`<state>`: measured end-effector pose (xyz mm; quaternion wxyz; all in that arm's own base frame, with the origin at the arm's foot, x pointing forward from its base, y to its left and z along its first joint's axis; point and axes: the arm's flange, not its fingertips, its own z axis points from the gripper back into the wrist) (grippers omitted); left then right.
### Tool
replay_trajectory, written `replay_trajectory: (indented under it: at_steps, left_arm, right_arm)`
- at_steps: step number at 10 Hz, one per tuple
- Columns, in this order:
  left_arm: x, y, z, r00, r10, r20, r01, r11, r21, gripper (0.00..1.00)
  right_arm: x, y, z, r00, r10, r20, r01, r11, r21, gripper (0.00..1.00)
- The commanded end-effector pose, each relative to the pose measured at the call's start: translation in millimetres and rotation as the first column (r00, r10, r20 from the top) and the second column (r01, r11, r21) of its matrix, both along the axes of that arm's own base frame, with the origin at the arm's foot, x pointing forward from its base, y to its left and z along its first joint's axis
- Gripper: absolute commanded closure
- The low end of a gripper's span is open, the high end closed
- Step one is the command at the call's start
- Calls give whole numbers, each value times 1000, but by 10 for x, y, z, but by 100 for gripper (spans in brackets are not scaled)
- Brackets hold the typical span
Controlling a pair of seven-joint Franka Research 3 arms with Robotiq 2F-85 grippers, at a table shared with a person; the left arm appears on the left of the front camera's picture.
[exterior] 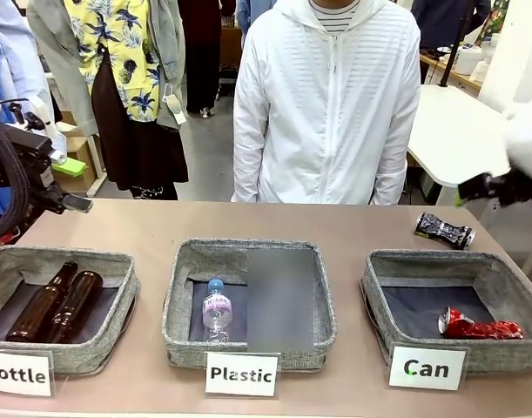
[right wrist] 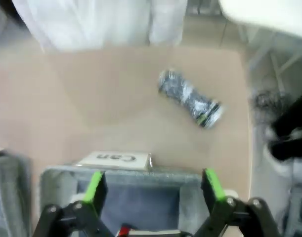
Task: Sort the can waste into the basket.
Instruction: Pick up the can waste from the table and place it in the right Fabric basket.
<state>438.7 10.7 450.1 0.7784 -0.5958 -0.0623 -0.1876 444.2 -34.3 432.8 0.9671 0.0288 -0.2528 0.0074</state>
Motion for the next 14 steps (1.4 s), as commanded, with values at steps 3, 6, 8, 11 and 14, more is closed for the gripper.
replay_trajectory:
  at_steps: [3, 6, 8, 11, 14]
  left_arm:
    - [-21, 1, 14, 1000, 0, 2, 0, 1000, 14, 0]
    - [-21, 1, 14, 1000, 0, 2, 0, 1000, 14, 0]
    - [-21, 1, 14, 1000, 0, 2, 0, 1000, 14, 0]
    - [-21, 1, 14, 1000, 0, 2, 0, 1000, 14, 0]
    - [-21, 1, 14, 1000, 0, 2, 0, 1000, 14, 0]
  right_arm:
    - [1428, -189, 141, 884, -40, -465, 40, 999, -10, 0]
    - [1846, -228, -147, 836, 33, -548, -1, 998, 58, 0]
    - [1875, -139, -311, 808, 48, -588, -26, 999, 45, 0]
    - [1923, -111, -389, 805, 32, -593, -25, 999, 19, 0]
    - [2034, -84, -623, 786, 44, -617, -58, 998, -2, 0]
